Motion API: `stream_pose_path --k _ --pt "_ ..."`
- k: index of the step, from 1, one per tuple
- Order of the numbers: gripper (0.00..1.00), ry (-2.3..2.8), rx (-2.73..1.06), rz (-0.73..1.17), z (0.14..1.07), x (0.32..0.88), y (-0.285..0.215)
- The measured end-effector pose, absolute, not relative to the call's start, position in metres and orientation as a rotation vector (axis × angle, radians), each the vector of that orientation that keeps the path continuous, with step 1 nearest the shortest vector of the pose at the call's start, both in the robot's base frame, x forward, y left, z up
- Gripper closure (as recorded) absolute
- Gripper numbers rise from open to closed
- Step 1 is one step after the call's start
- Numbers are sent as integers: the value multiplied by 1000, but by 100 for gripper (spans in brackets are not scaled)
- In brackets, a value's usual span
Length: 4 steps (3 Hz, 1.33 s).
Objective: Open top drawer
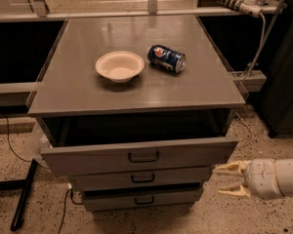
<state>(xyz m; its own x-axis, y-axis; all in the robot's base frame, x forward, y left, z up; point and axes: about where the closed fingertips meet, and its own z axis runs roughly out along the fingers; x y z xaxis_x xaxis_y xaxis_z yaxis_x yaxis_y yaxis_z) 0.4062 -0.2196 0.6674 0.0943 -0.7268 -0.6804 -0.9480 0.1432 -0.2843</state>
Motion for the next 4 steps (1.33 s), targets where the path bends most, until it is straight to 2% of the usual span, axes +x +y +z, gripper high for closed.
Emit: stream_pose_path --k 1,2,3,4 --pt "58 1681 -1632 378 667 405 -220" --pt "34 1676 -1659 356 672 410 -215" --pt "11 1639 -1746 260 696 439 -200" --pt "0 1602 -1817 179 717 475 -183"
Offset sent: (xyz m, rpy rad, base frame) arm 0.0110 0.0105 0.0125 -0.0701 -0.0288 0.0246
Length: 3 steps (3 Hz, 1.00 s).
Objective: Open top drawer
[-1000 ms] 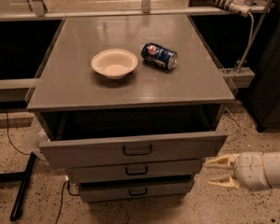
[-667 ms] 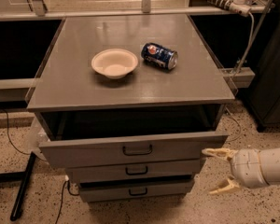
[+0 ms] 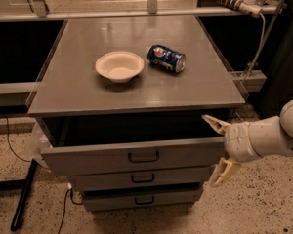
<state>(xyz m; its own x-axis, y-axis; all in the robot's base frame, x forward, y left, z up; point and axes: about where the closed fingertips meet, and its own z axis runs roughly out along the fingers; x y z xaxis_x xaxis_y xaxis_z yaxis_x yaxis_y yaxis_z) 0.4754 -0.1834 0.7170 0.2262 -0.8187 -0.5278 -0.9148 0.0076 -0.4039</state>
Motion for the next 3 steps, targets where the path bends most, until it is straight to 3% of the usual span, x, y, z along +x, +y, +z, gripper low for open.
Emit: stream_pose_path --k 1,3 --pt "0 1602 -1817 179 717 475 -183" --pt "0 1669 -1866 129 684 527 -183"
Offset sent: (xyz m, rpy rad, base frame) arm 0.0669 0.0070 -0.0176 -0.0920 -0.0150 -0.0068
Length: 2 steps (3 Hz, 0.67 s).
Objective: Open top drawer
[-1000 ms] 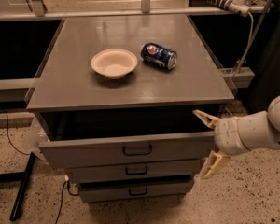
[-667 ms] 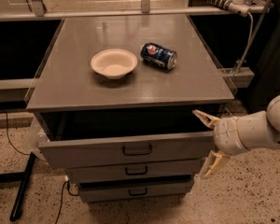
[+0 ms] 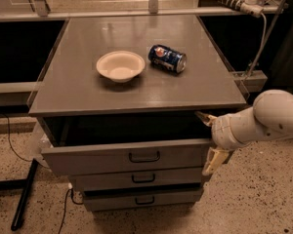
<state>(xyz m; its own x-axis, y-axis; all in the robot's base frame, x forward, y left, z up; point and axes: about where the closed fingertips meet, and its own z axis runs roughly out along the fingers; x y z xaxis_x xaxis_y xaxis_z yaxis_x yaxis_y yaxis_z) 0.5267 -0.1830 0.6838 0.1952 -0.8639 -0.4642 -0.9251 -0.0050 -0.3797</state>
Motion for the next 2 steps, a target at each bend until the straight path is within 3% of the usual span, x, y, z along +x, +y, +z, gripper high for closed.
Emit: stream_pose_path --k 2 --pt "0 1778 -1880 124 639 528 -212"
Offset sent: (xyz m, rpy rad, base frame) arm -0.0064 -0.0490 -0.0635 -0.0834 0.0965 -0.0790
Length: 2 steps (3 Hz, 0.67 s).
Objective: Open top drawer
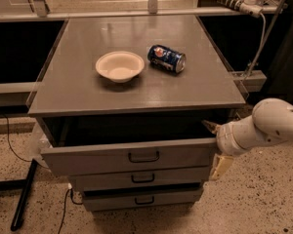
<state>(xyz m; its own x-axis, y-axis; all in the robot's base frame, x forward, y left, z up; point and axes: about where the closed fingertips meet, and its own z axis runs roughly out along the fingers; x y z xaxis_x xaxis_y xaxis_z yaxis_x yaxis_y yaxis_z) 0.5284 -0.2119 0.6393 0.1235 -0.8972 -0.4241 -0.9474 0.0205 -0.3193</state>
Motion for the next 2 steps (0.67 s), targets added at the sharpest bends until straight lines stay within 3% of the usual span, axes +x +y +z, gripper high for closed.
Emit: stream_pose_path --k 2 --pt "42 1775 -1885 143 645 532 -206"
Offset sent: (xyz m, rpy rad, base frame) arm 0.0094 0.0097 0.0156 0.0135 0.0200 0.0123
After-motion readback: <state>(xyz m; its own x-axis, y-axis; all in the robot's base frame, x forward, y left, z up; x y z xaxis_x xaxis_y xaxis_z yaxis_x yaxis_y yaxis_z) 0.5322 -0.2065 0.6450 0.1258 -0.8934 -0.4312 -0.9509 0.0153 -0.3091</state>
